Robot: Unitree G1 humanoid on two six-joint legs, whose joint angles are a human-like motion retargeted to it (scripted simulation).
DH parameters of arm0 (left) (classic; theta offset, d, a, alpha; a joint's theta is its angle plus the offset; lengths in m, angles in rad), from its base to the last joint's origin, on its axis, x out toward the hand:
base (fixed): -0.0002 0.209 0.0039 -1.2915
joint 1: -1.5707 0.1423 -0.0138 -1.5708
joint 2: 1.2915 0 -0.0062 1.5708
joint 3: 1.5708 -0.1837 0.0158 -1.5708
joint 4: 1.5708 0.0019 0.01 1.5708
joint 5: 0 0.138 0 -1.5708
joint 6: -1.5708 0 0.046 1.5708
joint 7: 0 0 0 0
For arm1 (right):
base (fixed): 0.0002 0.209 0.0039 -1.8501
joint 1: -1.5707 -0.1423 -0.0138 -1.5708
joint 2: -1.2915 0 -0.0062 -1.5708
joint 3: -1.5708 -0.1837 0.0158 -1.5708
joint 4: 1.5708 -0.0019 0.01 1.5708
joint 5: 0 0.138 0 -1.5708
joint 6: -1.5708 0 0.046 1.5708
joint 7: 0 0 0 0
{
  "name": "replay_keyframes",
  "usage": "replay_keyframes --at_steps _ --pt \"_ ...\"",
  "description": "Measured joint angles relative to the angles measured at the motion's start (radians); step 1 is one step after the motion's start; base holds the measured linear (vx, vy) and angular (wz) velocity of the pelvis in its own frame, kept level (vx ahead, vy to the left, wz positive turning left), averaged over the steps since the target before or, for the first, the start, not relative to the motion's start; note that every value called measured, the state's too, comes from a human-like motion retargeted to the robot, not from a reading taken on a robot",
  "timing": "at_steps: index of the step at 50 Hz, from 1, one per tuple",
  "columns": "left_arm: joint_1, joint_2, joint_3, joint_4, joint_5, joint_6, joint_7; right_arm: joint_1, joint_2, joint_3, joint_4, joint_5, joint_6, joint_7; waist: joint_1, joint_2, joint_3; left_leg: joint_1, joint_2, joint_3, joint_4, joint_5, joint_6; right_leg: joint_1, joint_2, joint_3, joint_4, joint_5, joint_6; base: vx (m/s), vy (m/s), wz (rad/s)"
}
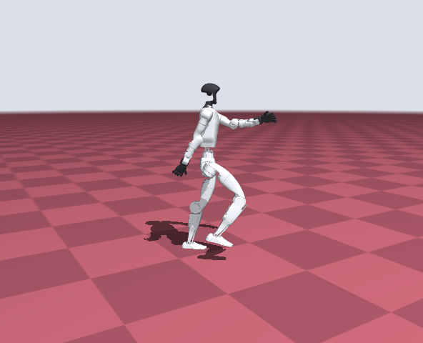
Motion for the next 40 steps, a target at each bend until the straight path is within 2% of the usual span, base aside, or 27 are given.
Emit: replay_keyframes --at_steps 2,3,4,5,7,10,12,13,14,15,17,18,19,20,22,25,27,28,30,32,35,37,38,40 --pt "0.115 -0.028 -0.016 -0.023 -0.032 -0.034 -0.05 -0.088 -0.041 0.0 0.01 0.018 -0.018 -0.031 0.013 -0.003 -0.003 0.015 -0.004 -0.056 0.001 -0.008 -0.005 0.158 -0.044 0.005 -0.384 0.029 -0.004 0.41 -0.15 1.7" --pt "0.189 -0.038 -0.033 -0.038 -0.066 -0.049 -0.16 -0.138 -0.068 0.003 0.018 0.032 -0.015 0.0 0.012 -0.006 0.005 0.032 -0.008 -0.091 0.005 -0.013 -0.007 0.268 -0.065 0.01 -0.611 0.051 0.0 0.46 -0.18 2.0" --pt "0.257 -0.045 -0.042 -0.027 -0.084 -0.062 -0.131 -0.194 -0.096 -0.008 0.026 0.033 -0.021 -0.05 0.01 -0.02 0.025 0.058 -0.024 -0.132 0.009 -0.017 -0.007 0.398 -0.092 0.029 -0.851 0.092 0.012 0.51 -0.21 2.18" --pt "0.32 -0.049 -0.047 -0.003 -0.094 -0.074 -0.032 -0.253 -0.124 -0.027 0.035 0.027 -0.03 -0.142 0.007 -0.041 0.051 0.091 -0.046 -0.176 0.013 -0.02 -0.005 0.539 -0.123 0.056 -1.097 0.141 0.027 0.54 -0.26 1.9" --pt "0.467 -0.047 -0.074 0.092 -0.074 -0.071 -0.027 -0.362 -0.174 -0.066 0.032 -0.044 -0.009 -0.204 0.052 -0.103 0.087 0.14 -0.111 -0.237 0.03 -0.031 0.015 0.7 -0.188 0.128 -1.347 0.285 0.083 0.52 -0.33 1.15" --pt "0.668 -0.019 -0.082 0.367 0.057 -0.083 -0.082 -0.556 -0.247 -0.114 0.028 -0.059 -0.03 -0.254 0.191 -0.146 0.109 0.133 -0.177 -0.236 0.121 0.0 0.036 0.778 -0.227 0.156 -1.434 0.418 0.124 0.4 -0.36 -0.01" --pt "0.793 0.019 -0.043 0.579 0.212 -0.052 -0.168 -0.703 -0.305 -0.098 0.008 0.085 -0.043 -0.272 0.208 -0.175 0.103 -0.167 -0.236 -0.06 0.692 -0.075 -0.081 0.773 -0.274 0.097 -1.394 0.371 0.101 0.27 -0.3 0.82" --pt "0.863 0.043 -0.037 0.648 0.166 -0.033 -0.209 -0.776 -0.342 -0.136 -0.003 0.076 -0.033 -0.288 0.215 -0.177 0.073 -0.349 -0.211 0.039 0.958 -0.086 -0.102 0.758 -0.283 0.077 -1.422 0.378 0.096 0.17 -0.25 1.28" --pt "0.941 0.078 -0.032 0.69 0.169 -0.017 -0.276 -0.849 -0.372 -0.162 -0.015 0.08 -0.024 -0.271 0.221 -0.195 0.032 -0.497 -0.188 0.112 1.14 -0.141 -0.062 0.72 -0.294 0.062 -1.431 0.386 0.098 0.11 -0.27 1.35" --pt "1.024 0.117 -0.029 0.719 0.196 -0.002 -0.356 -0.92 -0.399 -0.183 -0.028 0.091 -0.016 -0.236 0.226 -0.22 -0.014 -0.628 -0.165 0.173 1.278 -0.217 0.008 0.669 -0.308 0.049 -1.431 0.394 0.102 0.13 -0.27 1.31" --pt "1.172 0.201 0.013 0.701 0.117 -0.02 -0.42 -1.064 -0.464 -0.228 -0.057 0.193 -0.039 -0.262 0.244 -0.243 -0.041 -0.847 -0.097 0.286 1.615 -0.335 0.088 0.649 -0.327 0.007 -1.442 0.379 0.106 0.21 -0.21 1.13" --pt "1.227 0.252 0.11 0.687 -0.06 -0.006 -0.497 -1.127 -0.493 -0.236 -0.075 0.271 -0.047 -0.255 0.263 -0.253 -0.049 -0.933 -0.068 0.329 1.752 -0.367 0.117 0.648 -0.332 -0.008 -1.448 0.372 0.103 0.26 -0.18 0.79" --pt "1.306 0.294 0.097 0.652 -0.017 -0.033 -0.489 -1.187 -0.519 -0.244 -0.086 0.33 -0.068 -0.286 0.287 -0.261 -0.054 -1.01 -0.034 0.365 1.867 -0.375 0.135 0.645 -0.329 -0.02 -1.45 0.365 0.099 0.27 -0.19 0.58" --pt "1.397 0.331 0.028 0.608 0.136 -0.081 -0.439 -1.245 -0.543 -0.251 -0.095 0.379 -0.097 -0.336 0.313 -0.269 -0.059 -1.083 0.003 0.397 1.97 -0.372 0.146 0.642 -0.323 -0.031 -1.45 0.359 0.095 0.37 -0.19 -0.13" --pt "1.498 0.397 0.114 0.586 -0.018 -0.127 -0.283 -1.332 -0.598 -0.263 -0.125 0.519 -0.186 -0.501 0.431 -0.233 0.018 -1.131 0.118 0.406 2.147 -0.261 0.083 0.735 -0.279 -0.02 -1.452 0.325 0.078 0.44 -0.16 -0.56" --pt "1.603 0.461 0.252 0.624 -0.167 -0.092 -0.308 -1.449 -0.644 -0.216 -0.147 0.612 -0.204 -0.526 0.475 -0.236 0.044 -1.186 0.138 0.429 2.195 -0.292 0.108 0.784 -0.272 -0.063 -1.453 0.308 0.064 0.31 -0.09 0.53" --pt "1.644 0.476 0.373 0.667 -0.283 -0.06 -0.321 -1.518 -0.652 -0.213 -0.151 0.643 -0.2 -0.533 0.479 -0.227 0.061 -1.171 0.17 0.445 2.165 -0.315 0.128 0.832 -0.256 -0.096 -1.46 0.298 0.063 0.32 -0.06 0.73" --pt "1.644 0.487 0.49 0.697 -0.451 -0.021 -0.353 -1.548 -0.651 -0.216 -0.154 0.671 -0.19 -0.525 0.48 -0.218 0.069 -1.149 0.194 0.456 2.135 -0.328 0.137 0.855 -0.245 -0.109 -1.46 0.29 0.062 0.32 -0.05 0.6" --pt "1.661 0.474 0.576 0.722 -0.546 0.01 -0.377 -1.585 -0.632 -0.237 -0.158 0.698 -0.186 -0.526 0.476 -0.214 0.072 -1.093 0.236 0.491 2.036 -0.356 0.156 0.886 -0.226 -0.136 -1.46 0.272 0.064 0.27 -0.03 0.84" --pt "1.68 0.396 0.442 0.695 -0.27 0.039 -0.473 -1.585 -0.583 -0.247 -0.155 0.656 -0.143 -0.455 0.4 -0.279 -0.002 -1.041 0.153 0.582 1.745 -0.462 0.22 0.815 -0.257 -0.201 -1.44 0.268 0.066 0.16 0.0 1.64" --pt "1.62 0.302 0.439 0.68 -0.25 0.072 -0.456 -1.514 -0.51 -0.299 -0.179 0.599 -0.124 -0.446 0.374 -0.311 -0.027 -0.834 0.115 0.728 1.279 -0.45 0.184 0.812 -0.276 -0.24 -1.399 0.242 0.094 0.35 0.06 0.71" --pt "1.527 0.237 0.464 0.681 -0.204 0.077 -0.367 -1.43 -0.455 -0.346 -0.208 0.535 -0.095 -0.426 0.407 -0.32 0.038 -0.521 0.001 0.915 0.74 -0.366 0.099 0.877 -0.303 -0.233 -1.362 0.23 0.141 0.5 0.18 -0.16" --pt "1.476 0.202 0.473 0.676 -0.226 0.044 -0.286 -1.381 -0.431 -0.371 -0.223 0.522 -0.113 -0.436 0.425 -0.298 0.08 -0.358 -0.067 1.003 0.453 -0.275 0.089 0.928 -0.296 -0.228 -1.346 0.223 0.163 0.52 0.27 0.07" --pt "1.373 0.134 0.489 0.663 -0.291 0.006 -0.19 -1.259 -0.398 -0.432 -0.23 0.431 -0.119 -0.442 0.401 -0.231 0.085 -0.204 -0.118 1.085 0.114 -0.091 0.049 0.977 -0.243 -0.253 -1.305 0.205 0.162 0.47 0.32 1.11"
